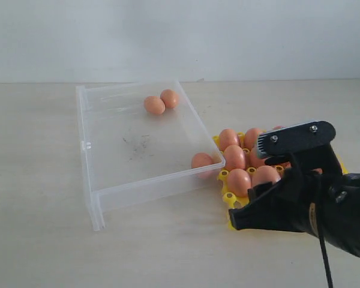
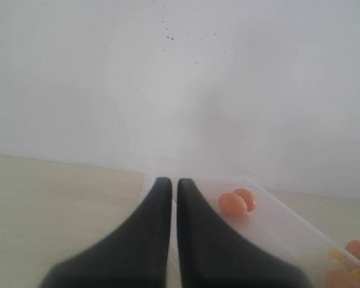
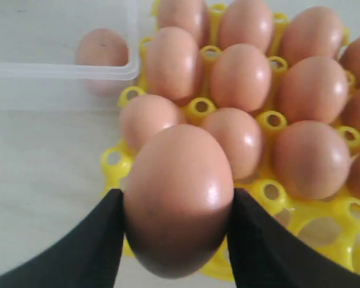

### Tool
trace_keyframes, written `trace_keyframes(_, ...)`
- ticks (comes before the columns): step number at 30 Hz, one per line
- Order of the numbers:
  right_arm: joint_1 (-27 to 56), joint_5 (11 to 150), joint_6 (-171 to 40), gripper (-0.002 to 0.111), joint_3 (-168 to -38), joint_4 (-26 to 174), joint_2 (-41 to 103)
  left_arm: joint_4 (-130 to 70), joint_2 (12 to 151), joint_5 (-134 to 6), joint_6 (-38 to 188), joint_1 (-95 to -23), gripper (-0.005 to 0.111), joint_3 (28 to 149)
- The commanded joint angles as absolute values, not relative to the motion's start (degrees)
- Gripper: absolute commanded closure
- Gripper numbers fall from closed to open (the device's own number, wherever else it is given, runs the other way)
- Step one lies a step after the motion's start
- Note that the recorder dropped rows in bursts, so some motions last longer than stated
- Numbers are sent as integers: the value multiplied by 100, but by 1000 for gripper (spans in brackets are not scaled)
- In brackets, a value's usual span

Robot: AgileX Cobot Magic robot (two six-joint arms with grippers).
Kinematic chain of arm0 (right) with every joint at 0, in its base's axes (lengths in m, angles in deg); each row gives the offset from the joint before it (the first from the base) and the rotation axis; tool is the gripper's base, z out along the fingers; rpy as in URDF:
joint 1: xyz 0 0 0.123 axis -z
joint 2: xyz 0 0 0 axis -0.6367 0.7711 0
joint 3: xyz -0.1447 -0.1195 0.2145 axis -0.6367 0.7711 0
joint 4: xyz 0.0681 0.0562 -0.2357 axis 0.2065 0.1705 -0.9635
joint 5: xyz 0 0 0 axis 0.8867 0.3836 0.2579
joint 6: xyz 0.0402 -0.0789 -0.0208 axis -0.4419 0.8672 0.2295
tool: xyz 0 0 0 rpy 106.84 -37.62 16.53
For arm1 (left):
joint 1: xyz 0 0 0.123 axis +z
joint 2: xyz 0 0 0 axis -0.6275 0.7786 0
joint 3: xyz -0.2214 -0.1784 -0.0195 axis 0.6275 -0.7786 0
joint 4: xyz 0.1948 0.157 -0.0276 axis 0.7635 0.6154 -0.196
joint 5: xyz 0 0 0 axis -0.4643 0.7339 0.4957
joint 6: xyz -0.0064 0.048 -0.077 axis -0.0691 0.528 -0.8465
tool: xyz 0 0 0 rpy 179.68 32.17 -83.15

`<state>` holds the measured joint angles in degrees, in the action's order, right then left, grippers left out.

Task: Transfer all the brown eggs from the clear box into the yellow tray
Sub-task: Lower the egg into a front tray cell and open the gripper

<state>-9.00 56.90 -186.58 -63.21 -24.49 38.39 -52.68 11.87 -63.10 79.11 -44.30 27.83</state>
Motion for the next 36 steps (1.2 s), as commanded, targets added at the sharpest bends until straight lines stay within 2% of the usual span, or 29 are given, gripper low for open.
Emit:
trace_keyframes(1,-903,5859,-18655,109,-6511,-2103,3849,-5328,1171,-6402,7869,-4474,103,2801)
trace_keyframes(6,-903,6440,-18655,109,-6520,-1832,4098,-5328,1171,-6402,7869,-4474,103,2801)
trace_keyframes(29,-903,5797,-18665,108,-7107,-1843,5634,-5328,1171,-6402,7869,-4474,103,2801)
trace_keyframes(32,-903,5890,-18665,101,-7107,-1759,5621,-5328,1171,-6402,7869,-4474,103,2801)
trace_keyframes(36,-903,5919,-18655,75,-7117,-1759,5585,-5328,1171,-6402,7869,-4474,103,2801)
